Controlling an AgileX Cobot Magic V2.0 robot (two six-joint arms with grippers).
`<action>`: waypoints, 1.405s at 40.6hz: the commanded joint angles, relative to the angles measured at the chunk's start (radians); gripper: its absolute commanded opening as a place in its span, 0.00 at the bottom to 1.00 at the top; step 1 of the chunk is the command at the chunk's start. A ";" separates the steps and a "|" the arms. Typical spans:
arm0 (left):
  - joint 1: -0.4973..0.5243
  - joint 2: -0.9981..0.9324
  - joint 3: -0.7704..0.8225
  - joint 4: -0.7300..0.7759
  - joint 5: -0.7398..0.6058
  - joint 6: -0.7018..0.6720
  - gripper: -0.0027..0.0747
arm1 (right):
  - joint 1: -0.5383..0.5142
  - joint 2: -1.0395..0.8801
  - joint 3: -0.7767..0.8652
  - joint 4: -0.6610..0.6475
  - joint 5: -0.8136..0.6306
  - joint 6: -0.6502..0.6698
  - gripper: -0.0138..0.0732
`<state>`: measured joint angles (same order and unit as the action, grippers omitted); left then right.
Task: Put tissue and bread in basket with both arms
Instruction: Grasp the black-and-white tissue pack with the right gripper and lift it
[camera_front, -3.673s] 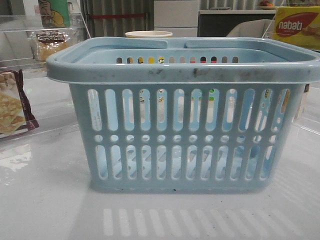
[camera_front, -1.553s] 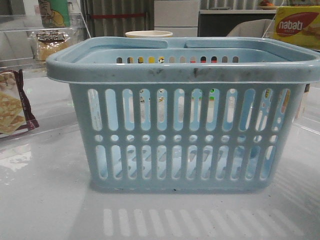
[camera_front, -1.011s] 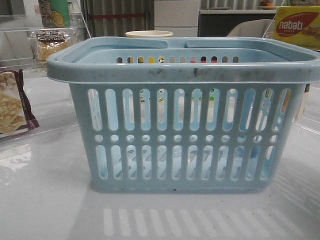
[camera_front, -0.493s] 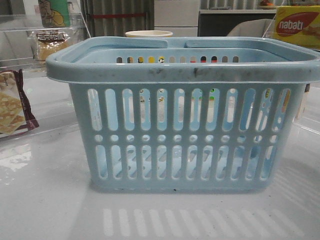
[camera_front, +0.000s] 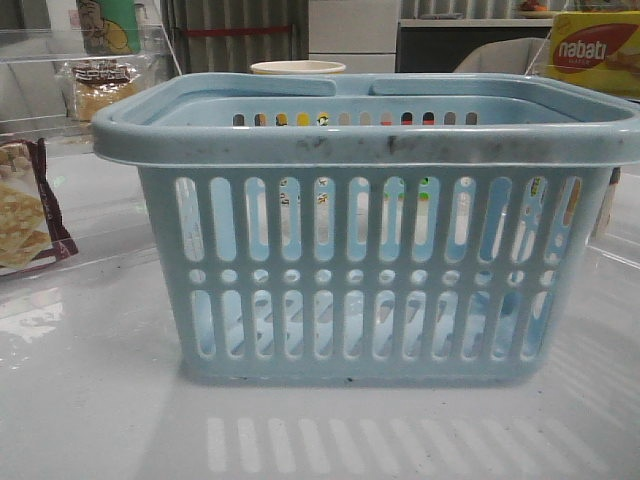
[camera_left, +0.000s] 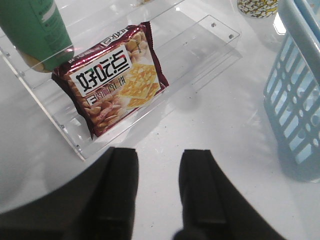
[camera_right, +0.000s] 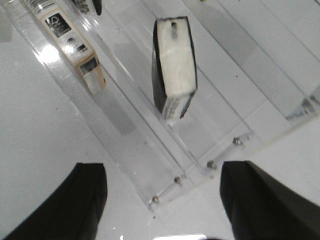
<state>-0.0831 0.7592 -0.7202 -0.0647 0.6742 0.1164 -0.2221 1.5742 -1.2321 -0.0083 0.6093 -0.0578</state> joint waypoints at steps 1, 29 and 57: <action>-0.003 -0.001 -0.030 -0.009 -0.064 -0.007 0.36 | -0.007 0.024 -0.055 -0.017 -0.129 -0.002 0.83; -0.003 -0.001 -0.030 -0.009 -0.064 -0.007 0.20 | -0.002 0.031 -0.071 -0.022 -0.247 -0.002 0.40; -0.003 -0.001 -0.030 -0.010 -0.066 -0.007 0.20 | 0.474 -0.298 -0.026 0.071 -0.003 -0.002 0.40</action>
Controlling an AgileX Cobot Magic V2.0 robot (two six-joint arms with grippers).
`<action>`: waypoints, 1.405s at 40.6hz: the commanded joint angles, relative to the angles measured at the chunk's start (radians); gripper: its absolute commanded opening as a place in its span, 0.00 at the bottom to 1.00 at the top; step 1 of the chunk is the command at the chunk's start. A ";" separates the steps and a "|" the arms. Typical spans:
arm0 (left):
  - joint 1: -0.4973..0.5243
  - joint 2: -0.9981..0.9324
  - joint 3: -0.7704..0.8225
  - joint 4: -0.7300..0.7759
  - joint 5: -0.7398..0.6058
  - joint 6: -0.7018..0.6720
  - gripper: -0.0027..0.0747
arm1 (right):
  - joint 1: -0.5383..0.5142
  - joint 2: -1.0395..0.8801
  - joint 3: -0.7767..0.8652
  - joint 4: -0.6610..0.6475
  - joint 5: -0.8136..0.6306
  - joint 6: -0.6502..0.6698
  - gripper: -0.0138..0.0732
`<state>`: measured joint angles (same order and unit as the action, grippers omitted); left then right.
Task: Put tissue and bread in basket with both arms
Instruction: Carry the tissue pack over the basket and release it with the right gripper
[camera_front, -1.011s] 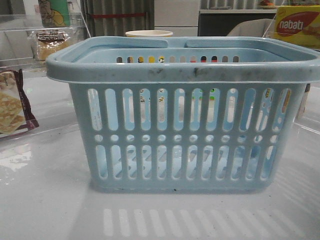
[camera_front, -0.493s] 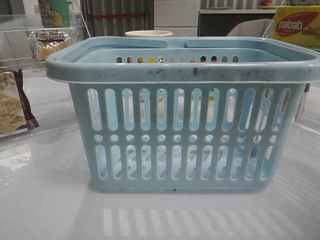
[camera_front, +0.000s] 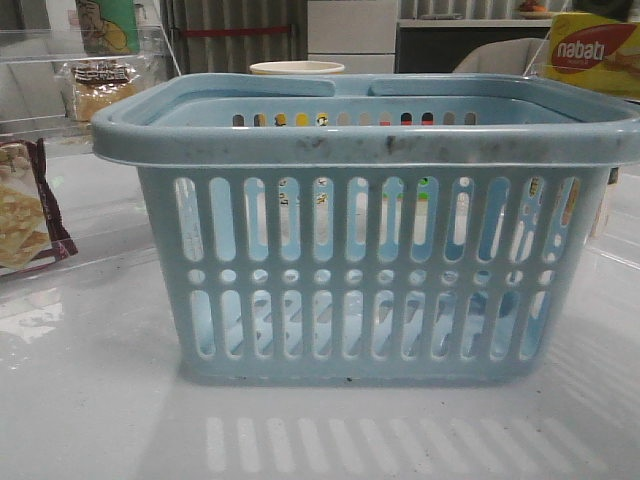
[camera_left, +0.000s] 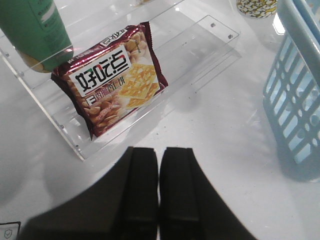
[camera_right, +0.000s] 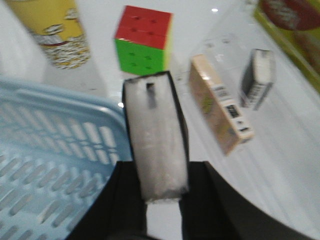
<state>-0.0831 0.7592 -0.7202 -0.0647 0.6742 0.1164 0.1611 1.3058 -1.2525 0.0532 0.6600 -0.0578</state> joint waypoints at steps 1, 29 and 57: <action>-0.003 -0.001 -0.030 -0.010 -0.066 -0.007 0.20 | 0.117 -0.026 0.004 0.015 -0.064 -0.002 0.40; -0.003 -0.001 -0.030 -0.010 -0.064 -0.007 0.20 | 0.322 -0.046 0.151 -0.016 -0.200 -0.003 0.77; -0.003 -0.001 -0.030 -0.010 -0.076 -0.007 0.22 | 0.322 -0.655 0.510 -0.043 -0.017 -0.002 0.75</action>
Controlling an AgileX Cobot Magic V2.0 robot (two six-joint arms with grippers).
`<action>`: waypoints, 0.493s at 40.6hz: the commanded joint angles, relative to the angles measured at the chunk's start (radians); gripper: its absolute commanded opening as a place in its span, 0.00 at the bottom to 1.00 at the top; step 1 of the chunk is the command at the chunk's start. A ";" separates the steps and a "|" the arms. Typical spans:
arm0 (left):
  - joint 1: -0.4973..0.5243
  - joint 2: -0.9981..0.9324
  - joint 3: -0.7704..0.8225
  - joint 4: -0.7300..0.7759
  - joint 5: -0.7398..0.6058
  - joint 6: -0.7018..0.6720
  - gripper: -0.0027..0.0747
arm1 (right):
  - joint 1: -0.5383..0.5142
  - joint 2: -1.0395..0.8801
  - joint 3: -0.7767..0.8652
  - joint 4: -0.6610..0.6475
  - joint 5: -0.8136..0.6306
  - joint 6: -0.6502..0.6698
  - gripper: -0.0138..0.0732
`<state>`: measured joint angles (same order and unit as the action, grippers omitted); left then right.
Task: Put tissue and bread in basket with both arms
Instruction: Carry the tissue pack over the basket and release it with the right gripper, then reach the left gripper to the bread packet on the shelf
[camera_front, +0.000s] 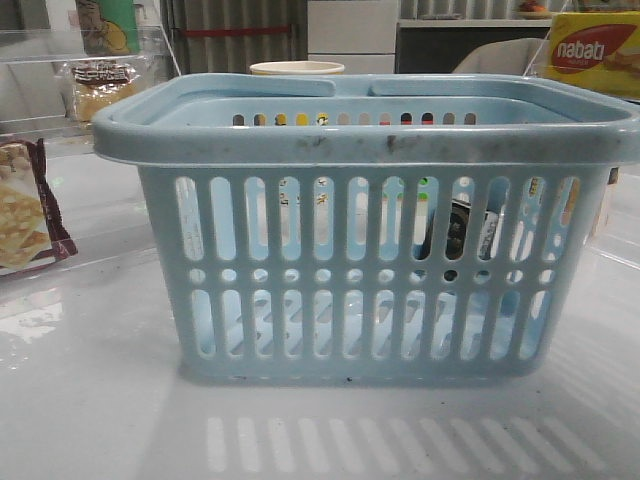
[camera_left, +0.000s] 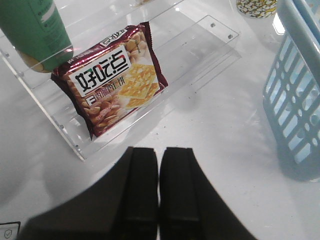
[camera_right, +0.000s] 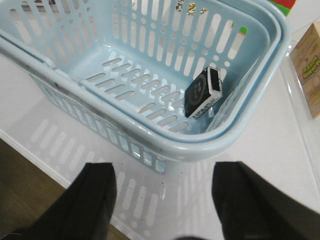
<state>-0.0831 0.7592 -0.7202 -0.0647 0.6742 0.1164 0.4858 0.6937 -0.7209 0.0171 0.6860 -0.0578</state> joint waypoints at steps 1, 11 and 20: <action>-0.003 -0.001 -0.030 -0.010 -0.080 -0.007 0.24 | -0.003 -0.051 -0.022 -0.007 -0.034 -0.002 0.75; -0.003 0.002 -0.032 -0.013 -0.183 -0.007 0.63 | -0.003 -0.072 -0.022 -0.007 -0.025 -0.002 0.75; -0.030 0.122 -0.099 -0.013 -0.255 -0.007 0.77 | -0.003 -0.072 -0.022 -0.007 -0.025 -0.002 0.75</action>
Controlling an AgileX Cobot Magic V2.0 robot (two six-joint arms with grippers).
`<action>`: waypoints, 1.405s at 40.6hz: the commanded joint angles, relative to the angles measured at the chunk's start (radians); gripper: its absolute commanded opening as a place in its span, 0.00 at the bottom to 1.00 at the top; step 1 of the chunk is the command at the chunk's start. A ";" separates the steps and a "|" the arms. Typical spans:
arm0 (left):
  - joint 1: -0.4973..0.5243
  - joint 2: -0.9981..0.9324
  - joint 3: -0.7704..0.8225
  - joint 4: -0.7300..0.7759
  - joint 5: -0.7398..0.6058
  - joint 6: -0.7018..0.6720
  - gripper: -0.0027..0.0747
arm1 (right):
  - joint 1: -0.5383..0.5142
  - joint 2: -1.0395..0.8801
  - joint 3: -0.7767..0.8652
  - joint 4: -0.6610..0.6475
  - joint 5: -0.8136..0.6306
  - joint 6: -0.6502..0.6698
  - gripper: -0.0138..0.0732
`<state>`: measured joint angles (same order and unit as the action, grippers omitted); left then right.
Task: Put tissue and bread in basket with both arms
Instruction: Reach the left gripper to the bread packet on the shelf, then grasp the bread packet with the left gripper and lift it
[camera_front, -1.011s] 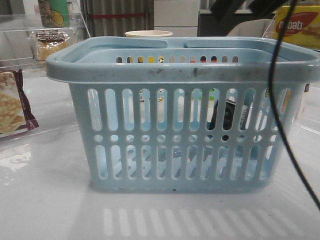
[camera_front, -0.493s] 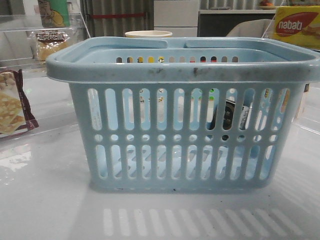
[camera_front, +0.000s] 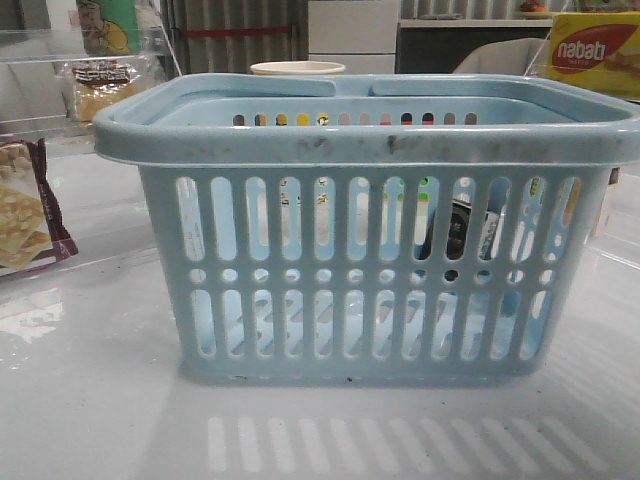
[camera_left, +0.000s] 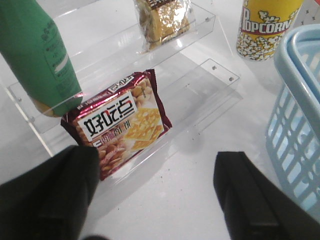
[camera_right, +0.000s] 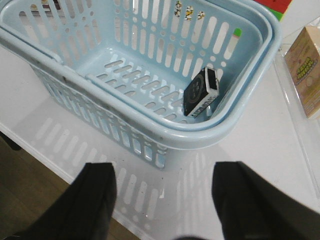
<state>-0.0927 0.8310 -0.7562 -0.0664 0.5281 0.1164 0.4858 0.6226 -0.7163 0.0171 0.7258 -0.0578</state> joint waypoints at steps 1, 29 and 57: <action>-0.024 0.069 -0.074 -0.011 -0.113 -0.007 0.77 | -0.003 -0.001 -0.026 -0.007 -0.065 -0.002 0.75; -0.029 0.839 -0.685 -0.009 -0.160 -0.013 0.78 | -0.003 -0.001 -0.026 -0.007 -0.065 -0.002 0.75; 0.000 1.208 -0.993 -0.058 -0.307 -0.017 0.65 | -0.003 -0.001 -0.026 -0.007 -0.065 -0.002 0.75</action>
<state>-0.0953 2.0893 -1.7124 -0.1154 0.3092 0.1088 0.4858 0.6226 -0.7163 0.0171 0.7280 -0.0578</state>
